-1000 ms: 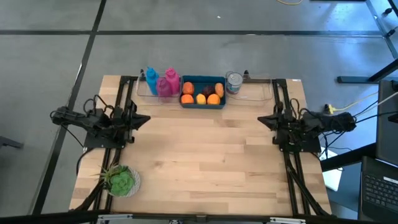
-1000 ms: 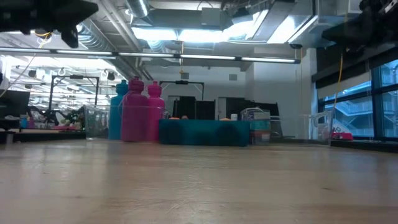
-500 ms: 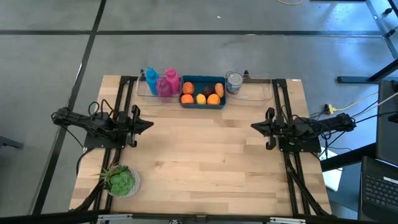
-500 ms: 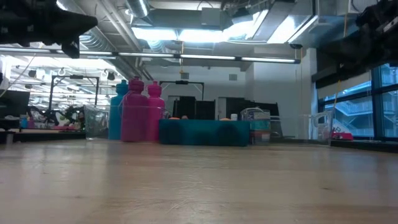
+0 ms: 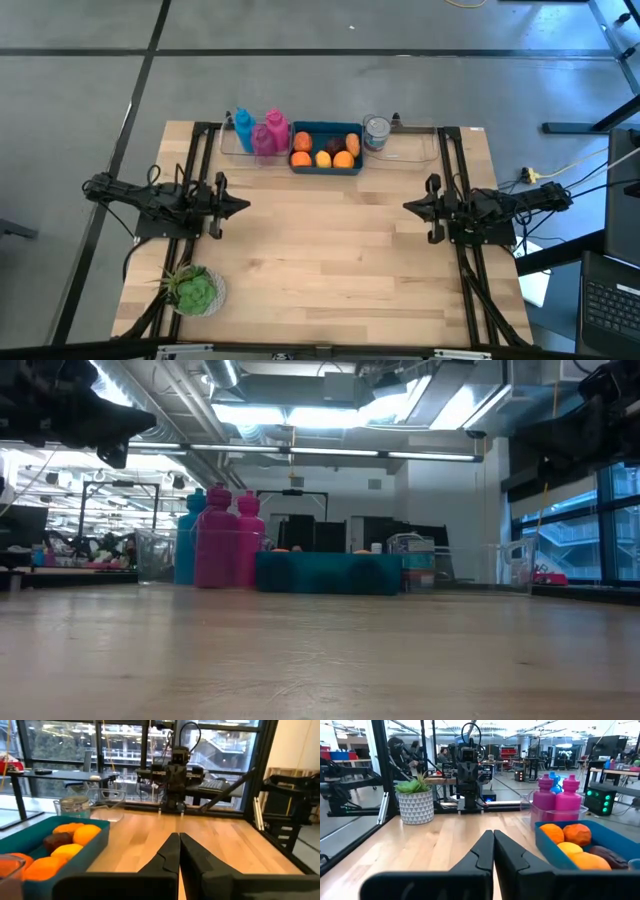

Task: Pick & Place Food Item
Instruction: Return to Home Position

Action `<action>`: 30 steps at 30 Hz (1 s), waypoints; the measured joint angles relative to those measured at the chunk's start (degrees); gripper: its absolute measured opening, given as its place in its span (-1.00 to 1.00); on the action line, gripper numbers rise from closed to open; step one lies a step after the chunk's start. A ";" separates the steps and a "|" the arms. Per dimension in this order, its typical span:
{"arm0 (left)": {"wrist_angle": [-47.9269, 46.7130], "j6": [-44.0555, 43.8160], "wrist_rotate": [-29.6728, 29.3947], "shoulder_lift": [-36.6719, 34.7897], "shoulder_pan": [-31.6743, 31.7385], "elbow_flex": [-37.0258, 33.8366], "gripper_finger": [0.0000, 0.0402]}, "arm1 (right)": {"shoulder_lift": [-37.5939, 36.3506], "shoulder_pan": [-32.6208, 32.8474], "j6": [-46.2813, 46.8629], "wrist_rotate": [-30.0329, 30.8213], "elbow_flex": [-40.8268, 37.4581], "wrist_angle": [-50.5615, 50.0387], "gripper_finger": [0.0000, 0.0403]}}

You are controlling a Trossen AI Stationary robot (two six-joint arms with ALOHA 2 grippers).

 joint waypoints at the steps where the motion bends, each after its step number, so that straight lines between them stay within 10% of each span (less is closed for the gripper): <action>1: -0.05 0.12 -0.27 0.00 0.00 0.00 -0.99 | 0.00 0.00 -0.33 0.00 0.00 0.02 -0.95; 30: 0.46 -3.19 -4.33 0.00 0.00 0.00 -0.98 | 0.02 0.00 -0.85 0.20 0.04 0.00 -0.92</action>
